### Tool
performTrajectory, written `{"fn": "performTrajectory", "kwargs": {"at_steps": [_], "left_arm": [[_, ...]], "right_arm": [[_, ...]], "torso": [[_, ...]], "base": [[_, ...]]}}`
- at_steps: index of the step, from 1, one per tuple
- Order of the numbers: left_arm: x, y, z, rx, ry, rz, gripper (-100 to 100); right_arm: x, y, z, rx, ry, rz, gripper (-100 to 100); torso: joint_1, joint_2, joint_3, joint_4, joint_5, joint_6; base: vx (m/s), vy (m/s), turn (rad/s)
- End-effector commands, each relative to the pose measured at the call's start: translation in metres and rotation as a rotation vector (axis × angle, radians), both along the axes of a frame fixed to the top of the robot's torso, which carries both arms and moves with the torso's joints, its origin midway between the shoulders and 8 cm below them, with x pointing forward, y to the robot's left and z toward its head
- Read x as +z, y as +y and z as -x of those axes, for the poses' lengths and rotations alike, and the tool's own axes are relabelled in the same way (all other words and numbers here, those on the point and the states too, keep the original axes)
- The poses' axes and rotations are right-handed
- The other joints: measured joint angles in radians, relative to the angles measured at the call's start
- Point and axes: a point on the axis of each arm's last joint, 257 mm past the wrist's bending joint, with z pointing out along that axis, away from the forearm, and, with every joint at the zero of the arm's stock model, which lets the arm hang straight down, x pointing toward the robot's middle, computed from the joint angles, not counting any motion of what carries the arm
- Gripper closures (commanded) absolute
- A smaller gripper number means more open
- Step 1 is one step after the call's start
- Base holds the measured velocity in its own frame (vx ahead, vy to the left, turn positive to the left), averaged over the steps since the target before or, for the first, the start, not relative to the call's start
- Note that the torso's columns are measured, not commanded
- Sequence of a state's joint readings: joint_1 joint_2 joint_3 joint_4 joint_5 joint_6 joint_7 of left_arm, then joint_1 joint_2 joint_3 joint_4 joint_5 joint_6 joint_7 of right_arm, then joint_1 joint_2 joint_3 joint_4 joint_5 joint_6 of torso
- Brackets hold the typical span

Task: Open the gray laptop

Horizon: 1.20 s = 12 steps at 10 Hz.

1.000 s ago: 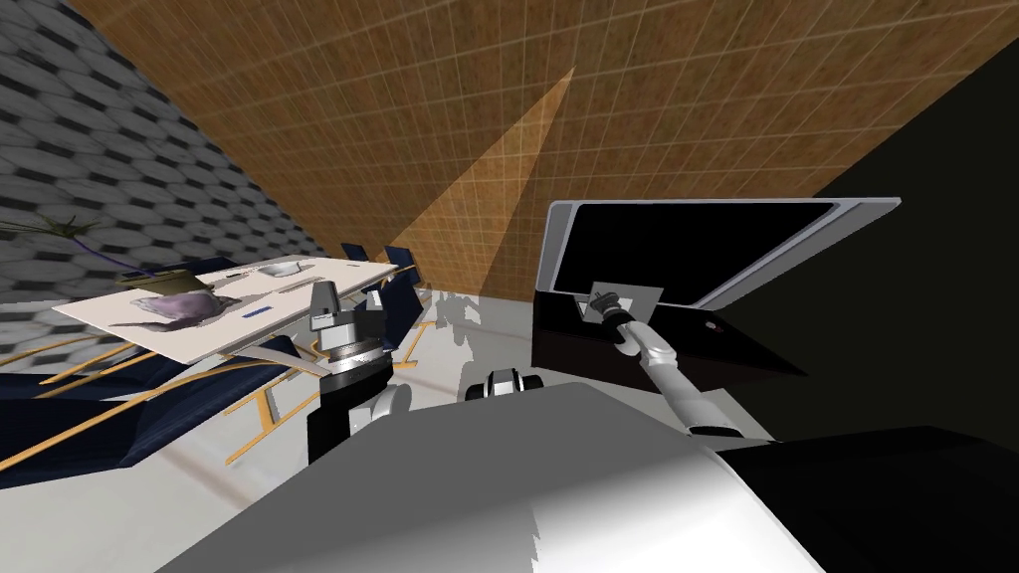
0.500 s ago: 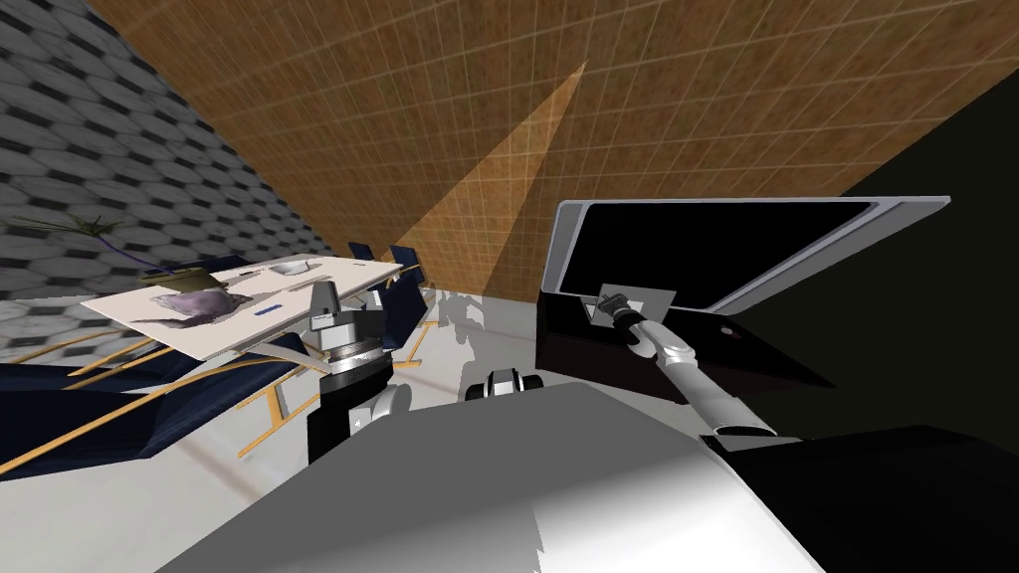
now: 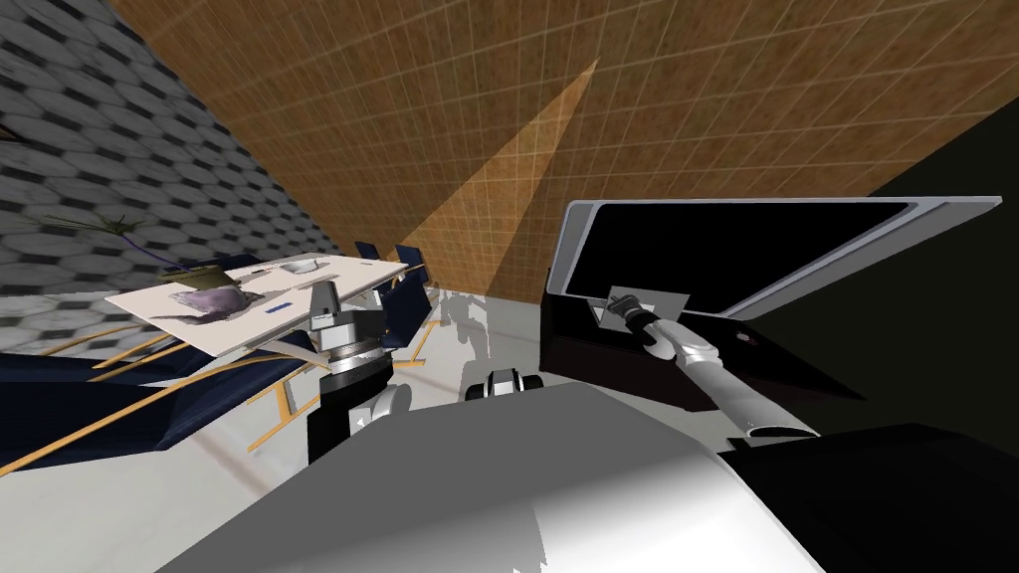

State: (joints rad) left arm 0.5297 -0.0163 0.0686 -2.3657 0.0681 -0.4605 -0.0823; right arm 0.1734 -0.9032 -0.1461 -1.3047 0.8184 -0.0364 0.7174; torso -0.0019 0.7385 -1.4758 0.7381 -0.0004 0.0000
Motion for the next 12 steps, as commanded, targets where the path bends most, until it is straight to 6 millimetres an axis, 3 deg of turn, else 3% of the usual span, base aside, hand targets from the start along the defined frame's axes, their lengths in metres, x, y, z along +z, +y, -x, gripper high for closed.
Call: {"fn": "performTrajectory", "kwargs": {"at_steps": [1, 4, 5, 6, 7, 8, 9, 12], "left_arm": [[0.0, 0.0, 0.0, 0.0, 0.0, 0.0, 0], [0.0, 0.0, 0.0, 0.0, 0.0, 0.0, 0], [0.0, 0.0, 0.0, 0.0, 0.0, 0.0, 0], [0.0, 0.0, 0.0, 0.0, 0.0, 0.0, 0], [0.0, 0.0, 0.0, 0.0, 0.0, 0.0, 0], [0.0, 0.0, 0.0, 0.0, 0.0, 0.0, 0], [0.0, 0.0, 0.0, 0.0, 0.0, 0.0, 0], [0.0, 0.0, 0.0, 0.0, 0.0, 0.0, 0]], "right_arm": [[0.005, -0.024, 0.01, -0.017, 0.028, -0.002, 100], [0.006, -0.061, 0.032, -0.062, 0.071, -0.044, 100], [0.019, -0.067, 0.03, -0.057, 0.072, -0.015, 100], [0.02, -0.084, 0.041, -0.084, 0.089, -0.04, 100], [0.03, -0.088, 0.039, -0.081, 0.089, -0.019, 100], [0.025, -0.085, 0.039, -0.08, 0.086, -0.026, 100], [0.024, -0.08, 0.035, -0.064, 0.091, -0.004, -100], [0.021, -0.07, 0.028, -0.034, 0.099, 0.037, -100]], "torso": [[0.002, 0.0, 0.0, 0.0, 0.0, 0.0], [0.002, -0.001, -0.001, 0.0, 0.001, 0.0], [0.003, -0.001, -0.001, 0.0, 0.0, 0.0], [0.002, -0.001, 0.0, 0.0, 0.001, 0.0], [0.002, -0.001, -0.001, 0.0, 0.0, 0.0], [0.001, 0.0, 0.0, 0.0, 0.0, 0.0], [0.0, 0.001, 0.001, 0.0, 0.0, 0.0], [-0.013, -0.008, -0.004, -0.006, -0.011, -0.006]], "base": [[0.029, 0.049, 0.033], [0.042, 0.065, 0.052], [0.044, 0.06, 0.028], [0.059, 0.066, 0.063], [0.047, 0.055, 0.036], [0.016, 0.019, 0.0], [-0.028, -0.137, 0.182], [-0.095, -0.22, 0.196]]}}
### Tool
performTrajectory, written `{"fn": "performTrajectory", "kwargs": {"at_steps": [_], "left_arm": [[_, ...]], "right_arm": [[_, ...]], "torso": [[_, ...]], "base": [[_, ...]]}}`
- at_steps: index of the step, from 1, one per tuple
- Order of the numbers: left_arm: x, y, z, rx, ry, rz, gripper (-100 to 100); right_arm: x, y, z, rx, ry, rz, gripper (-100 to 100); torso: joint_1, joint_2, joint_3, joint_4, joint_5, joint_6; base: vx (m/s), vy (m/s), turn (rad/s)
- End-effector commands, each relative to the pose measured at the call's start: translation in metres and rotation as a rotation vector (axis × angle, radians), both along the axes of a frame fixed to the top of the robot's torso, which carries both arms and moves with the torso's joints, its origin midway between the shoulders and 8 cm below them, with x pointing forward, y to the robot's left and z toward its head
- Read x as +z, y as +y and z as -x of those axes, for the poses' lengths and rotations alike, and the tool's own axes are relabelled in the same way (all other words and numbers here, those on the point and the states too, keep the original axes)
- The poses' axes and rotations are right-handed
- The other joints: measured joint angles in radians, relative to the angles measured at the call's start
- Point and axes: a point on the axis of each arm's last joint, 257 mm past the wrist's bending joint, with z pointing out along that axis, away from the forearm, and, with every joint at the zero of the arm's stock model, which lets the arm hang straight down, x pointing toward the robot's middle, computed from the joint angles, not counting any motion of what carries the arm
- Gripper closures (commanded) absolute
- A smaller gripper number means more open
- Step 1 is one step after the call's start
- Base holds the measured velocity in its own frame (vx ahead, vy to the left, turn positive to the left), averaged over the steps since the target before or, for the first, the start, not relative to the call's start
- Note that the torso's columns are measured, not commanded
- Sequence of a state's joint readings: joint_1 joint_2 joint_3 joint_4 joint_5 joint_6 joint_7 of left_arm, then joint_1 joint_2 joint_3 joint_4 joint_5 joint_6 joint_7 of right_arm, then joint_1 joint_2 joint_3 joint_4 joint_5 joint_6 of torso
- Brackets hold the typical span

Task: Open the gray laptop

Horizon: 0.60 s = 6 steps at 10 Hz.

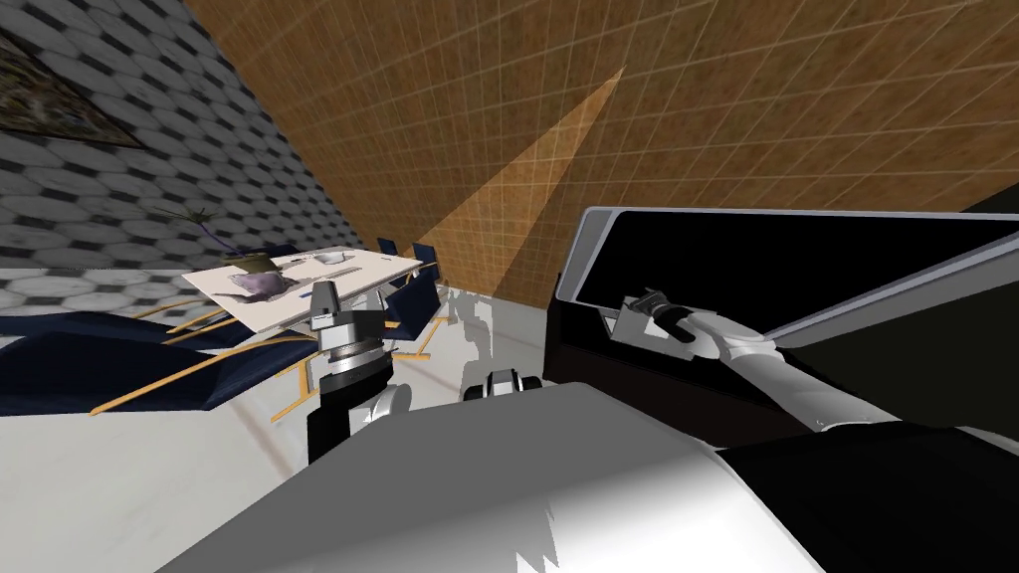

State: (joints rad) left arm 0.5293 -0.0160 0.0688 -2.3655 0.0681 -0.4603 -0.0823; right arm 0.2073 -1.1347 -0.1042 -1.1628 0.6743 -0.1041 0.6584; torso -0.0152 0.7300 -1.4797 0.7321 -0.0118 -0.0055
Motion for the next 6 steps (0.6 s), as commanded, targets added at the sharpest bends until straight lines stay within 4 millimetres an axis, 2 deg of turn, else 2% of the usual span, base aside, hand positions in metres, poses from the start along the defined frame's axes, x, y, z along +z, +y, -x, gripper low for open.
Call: {"fn": "performTrajectory", "kwargs": {"at_steps": [1, 3, 6], "left_arm": [[0.0, 0.0, 0.0, 0.0, 0.0, 0.0, 0], [0.0, 0.0, 0.0, 0.0, 0.0, 0.0, 0], [0.0, 0.0, 0.0, 0.0, 0.0, 0.0, 0]], "right_arm": [[-0.009, 0.012, -0.006, 0.036, 0.017, 0.036, -100], [-0.009, 0.022, -0.013, 0.068, 0.025, 0.079, -100], [-0.007, 0.039, -0.026, 0.123, 0.035, 0.156, -100]], "torso": [[0.0, -0.001, -0.001, 0.0, 0.002, 0.005], [0.0, 0.002, 0.001, 0.001, 0.004, 0.01], [0.005, 0.006, 0.003, 0.004, 0.008, 0.009]], "base": [[-0.113, -0.247, 0.197], [-0.131, -0.247, 0.205], [-0.124, -0.279, 0.245]]}}
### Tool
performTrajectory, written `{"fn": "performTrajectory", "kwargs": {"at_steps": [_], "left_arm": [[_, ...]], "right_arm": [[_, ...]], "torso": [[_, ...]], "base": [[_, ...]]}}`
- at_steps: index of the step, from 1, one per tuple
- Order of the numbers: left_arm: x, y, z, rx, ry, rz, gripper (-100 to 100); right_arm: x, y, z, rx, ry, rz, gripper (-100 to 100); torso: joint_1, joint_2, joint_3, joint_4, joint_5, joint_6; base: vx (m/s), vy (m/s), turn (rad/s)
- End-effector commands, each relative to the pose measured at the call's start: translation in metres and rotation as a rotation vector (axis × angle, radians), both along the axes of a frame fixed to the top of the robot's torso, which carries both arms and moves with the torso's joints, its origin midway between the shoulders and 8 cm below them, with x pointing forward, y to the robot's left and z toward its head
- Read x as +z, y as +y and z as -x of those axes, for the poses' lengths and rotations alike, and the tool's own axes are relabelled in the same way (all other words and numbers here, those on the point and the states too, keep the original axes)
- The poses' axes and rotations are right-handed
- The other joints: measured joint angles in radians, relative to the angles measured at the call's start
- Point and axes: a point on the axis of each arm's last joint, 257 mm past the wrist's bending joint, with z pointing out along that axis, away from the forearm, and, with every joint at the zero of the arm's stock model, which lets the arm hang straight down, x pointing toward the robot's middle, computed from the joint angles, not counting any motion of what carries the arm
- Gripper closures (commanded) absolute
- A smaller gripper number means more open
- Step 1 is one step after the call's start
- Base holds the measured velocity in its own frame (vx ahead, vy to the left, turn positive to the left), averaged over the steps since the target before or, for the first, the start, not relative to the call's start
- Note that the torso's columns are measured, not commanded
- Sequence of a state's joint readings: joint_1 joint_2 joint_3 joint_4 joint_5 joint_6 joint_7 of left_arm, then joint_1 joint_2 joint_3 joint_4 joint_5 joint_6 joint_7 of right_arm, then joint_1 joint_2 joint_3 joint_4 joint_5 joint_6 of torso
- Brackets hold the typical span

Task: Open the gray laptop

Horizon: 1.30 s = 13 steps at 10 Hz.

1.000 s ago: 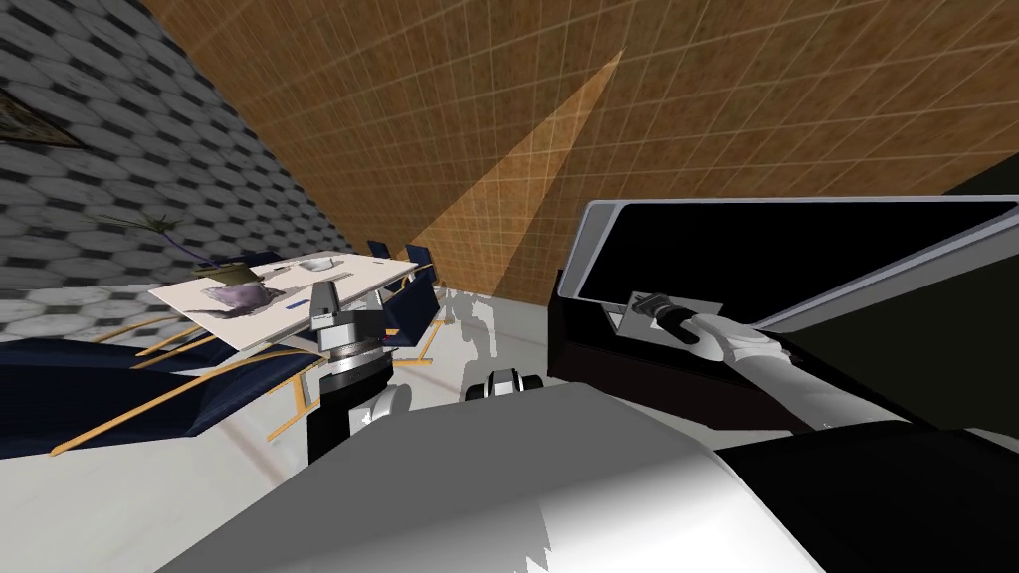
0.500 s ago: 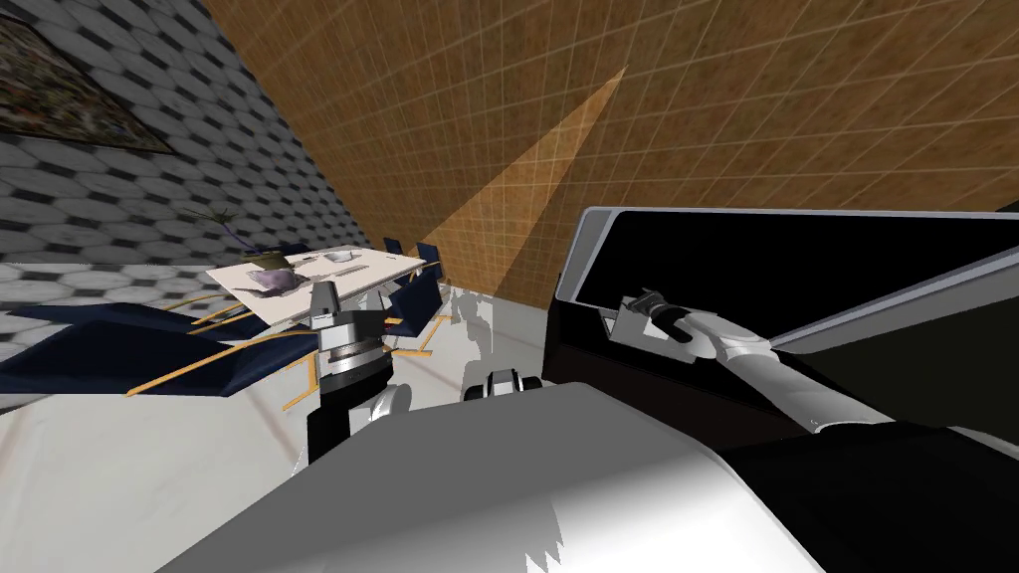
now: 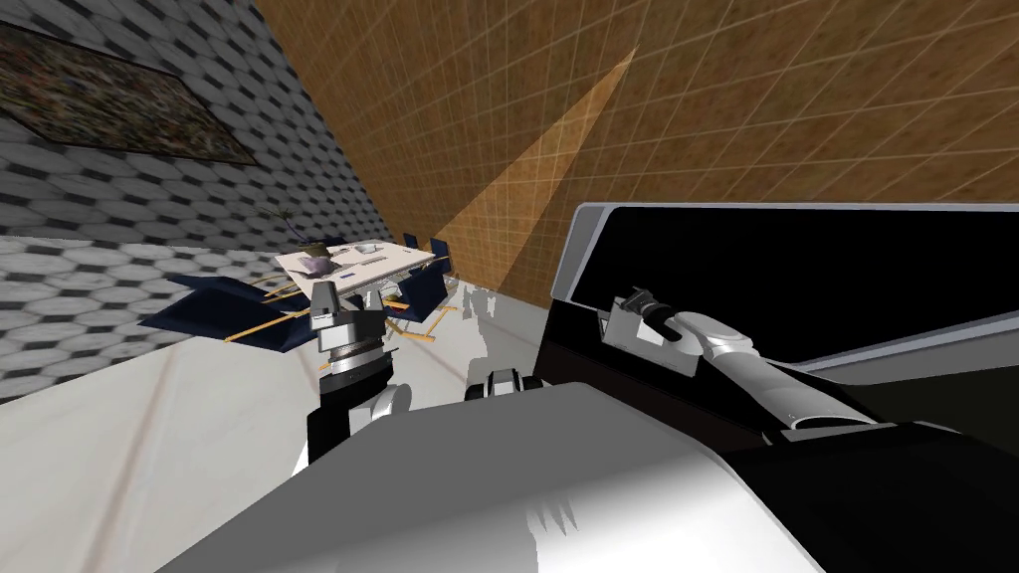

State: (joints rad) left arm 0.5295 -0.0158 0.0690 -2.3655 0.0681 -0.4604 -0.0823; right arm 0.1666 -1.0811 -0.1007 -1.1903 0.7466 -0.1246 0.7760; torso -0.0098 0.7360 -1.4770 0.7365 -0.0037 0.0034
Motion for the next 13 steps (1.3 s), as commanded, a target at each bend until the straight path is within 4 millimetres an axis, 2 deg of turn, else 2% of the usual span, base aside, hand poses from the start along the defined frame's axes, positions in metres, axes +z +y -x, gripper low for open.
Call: {"fn": "performTrajectory", "kwargs": {"at_steps": [1, 3, 6, 8, 9, 12, 13], "left_arm": [[0.0, 0.0, 0.0, 0.0, 0.0, 0.0, 0], [0.0, 0.0, 0.0, 0.0, 0.0, 0.0, 0], [0.0, 0.0, 0.0, 0.0, 0.0, 0.0, 0], [0.0, 0.0, 0.0, 0.0, 0.0, 0.0, 0], [0.0, 0.0, 0.0, 0.0, 0.0, 0.0, 0], [0.0, 0.0, 0.0, 0.0, 0.0, 0.0, 0], [0.0, 0.0, 0.0, 0.0, 0.0, 0.0, 0]], "right_arm": [[0.0, 0.007, -0.005, 0.023, 0.009, 0.05, -100], [0.001, 0.019, -0.014, 0.063, 0.014, 0.109, -100], [0.004, 0.033, -0.024, 0.104, 0.017, 0.172, -100], [0.006, 0.047, -0.033, 0.142, 0.019, 0.234, -100], [0.006, 0.047, -0.033, 0.142, 0.019, 0.234, -100], [0.007, 0.067, -0.046, 0.192, 0.018, 0.32, -100], [0.007, 0.067, -0.046, 0.192, 0.018, 0.32, -100]], "torso": [[0.004, 0.0, 0.0, 0.001, 0.002, -0.002], [0.015, 0.003, 0.002, 0.002, 0.005, -0.004], [0.011, 0.001, 0.001, 0.001, 0.004, -0.002], [0.007, 0.001, 0.0, 0.001, 0.003, -0.004], [0.007, 0.002, 0.001, 0.001, 0.003, -0.003], [0.011, 0.003, 0.002, 0.002, 0.004, -0.004], [0.01, 0.003, 0.002, 0.002, 0.004, -0.004]], "base": [[-0.086, -0.239, 0.082], [-0.167, -0.224, 0.234], [-0.174, -0.212, 0.181], [-0.187, -0.265, 0.332], [-0.198, -0.208, 0.077], [-0.227, -0.212, 0.265], [-0.157, -0.19, 0.109]]}}
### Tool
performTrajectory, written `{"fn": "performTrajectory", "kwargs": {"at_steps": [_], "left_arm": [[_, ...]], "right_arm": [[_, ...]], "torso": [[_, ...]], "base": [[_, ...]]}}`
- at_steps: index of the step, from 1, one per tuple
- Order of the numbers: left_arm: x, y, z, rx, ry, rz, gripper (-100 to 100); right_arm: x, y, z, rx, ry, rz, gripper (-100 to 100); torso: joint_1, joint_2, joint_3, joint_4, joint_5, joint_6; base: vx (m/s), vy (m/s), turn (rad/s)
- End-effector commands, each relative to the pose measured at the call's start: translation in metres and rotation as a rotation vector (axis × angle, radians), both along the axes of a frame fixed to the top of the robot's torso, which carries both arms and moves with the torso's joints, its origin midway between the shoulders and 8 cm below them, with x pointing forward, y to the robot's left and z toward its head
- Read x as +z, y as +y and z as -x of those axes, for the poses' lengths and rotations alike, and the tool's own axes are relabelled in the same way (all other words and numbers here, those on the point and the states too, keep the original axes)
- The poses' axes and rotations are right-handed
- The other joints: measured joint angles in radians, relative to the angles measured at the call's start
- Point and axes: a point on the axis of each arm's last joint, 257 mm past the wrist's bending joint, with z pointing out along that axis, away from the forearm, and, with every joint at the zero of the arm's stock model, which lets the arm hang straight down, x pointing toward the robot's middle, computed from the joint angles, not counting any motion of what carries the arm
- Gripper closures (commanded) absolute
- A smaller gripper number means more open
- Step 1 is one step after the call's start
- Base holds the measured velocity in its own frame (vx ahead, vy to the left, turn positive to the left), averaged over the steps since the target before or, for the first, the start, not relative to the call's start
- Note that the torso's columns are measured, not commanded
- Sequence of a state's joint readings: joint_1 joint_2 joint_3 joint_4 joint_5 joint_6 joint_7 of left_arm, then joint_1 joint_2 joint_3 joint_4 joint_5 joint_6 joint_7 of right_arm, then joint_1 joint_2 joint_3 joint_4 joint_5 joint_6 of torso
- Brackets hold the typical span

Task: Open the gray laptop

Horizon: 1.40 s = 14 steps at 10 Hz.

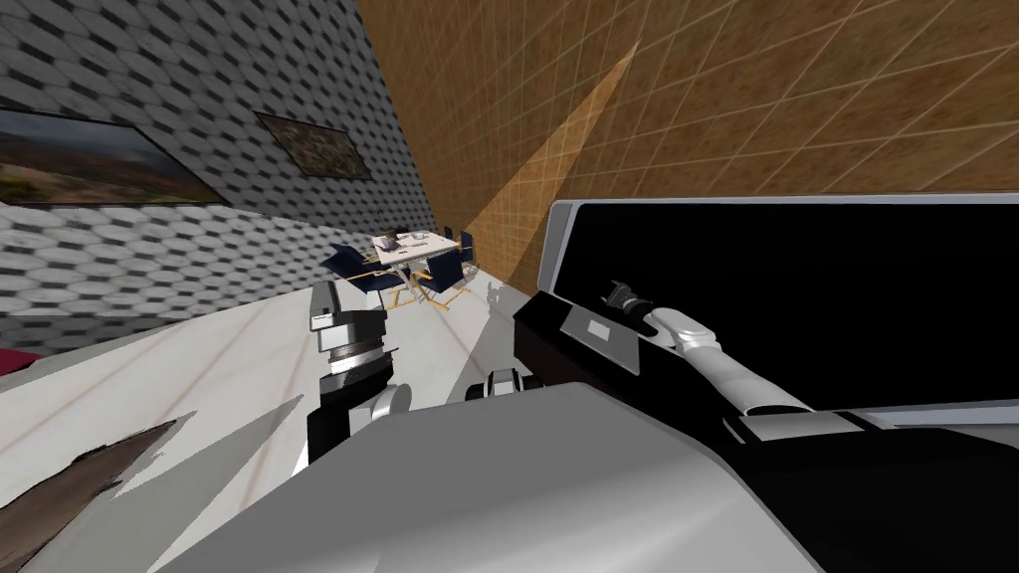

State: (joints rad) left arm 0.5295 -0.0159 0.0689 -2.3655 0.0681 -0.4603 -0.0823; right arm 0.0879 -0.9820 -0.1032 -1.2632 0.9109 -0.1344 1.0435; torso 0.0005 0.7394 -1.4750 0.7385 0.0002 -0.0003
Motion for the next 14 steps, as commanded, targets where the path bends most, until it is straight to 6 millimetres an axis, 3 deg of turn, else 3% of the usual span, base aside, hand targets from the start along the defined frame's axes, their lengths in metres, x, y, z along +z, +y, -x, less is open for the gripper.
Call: {"fn": "performTrajectory", "kwargs": {"at_steps": [1, 14], "left_arm": [[0.0, 0.0, 0.0, 0.0, 0.0, 0.0, 0], [0.0, 0.0, 0.0, 0.0, 0.0, 0.0, 0]], "right_arm": [[0.0, 0.011, -0.007, 0.026, -0.001, 0.046, -100], [-0.013, 0.071, -0.041, 0.124, -0.017, 0.218, -100]], "torso": [[0.0, -0.005, -0.003, -0.001, 0.0, 0.002], [-0.002, -0.001, -0.001, 0.0, -0.001, 0.0]], "base": [[-0.174, -0.2, 0.144], [-0.212, -0.153, 0.204]]}}
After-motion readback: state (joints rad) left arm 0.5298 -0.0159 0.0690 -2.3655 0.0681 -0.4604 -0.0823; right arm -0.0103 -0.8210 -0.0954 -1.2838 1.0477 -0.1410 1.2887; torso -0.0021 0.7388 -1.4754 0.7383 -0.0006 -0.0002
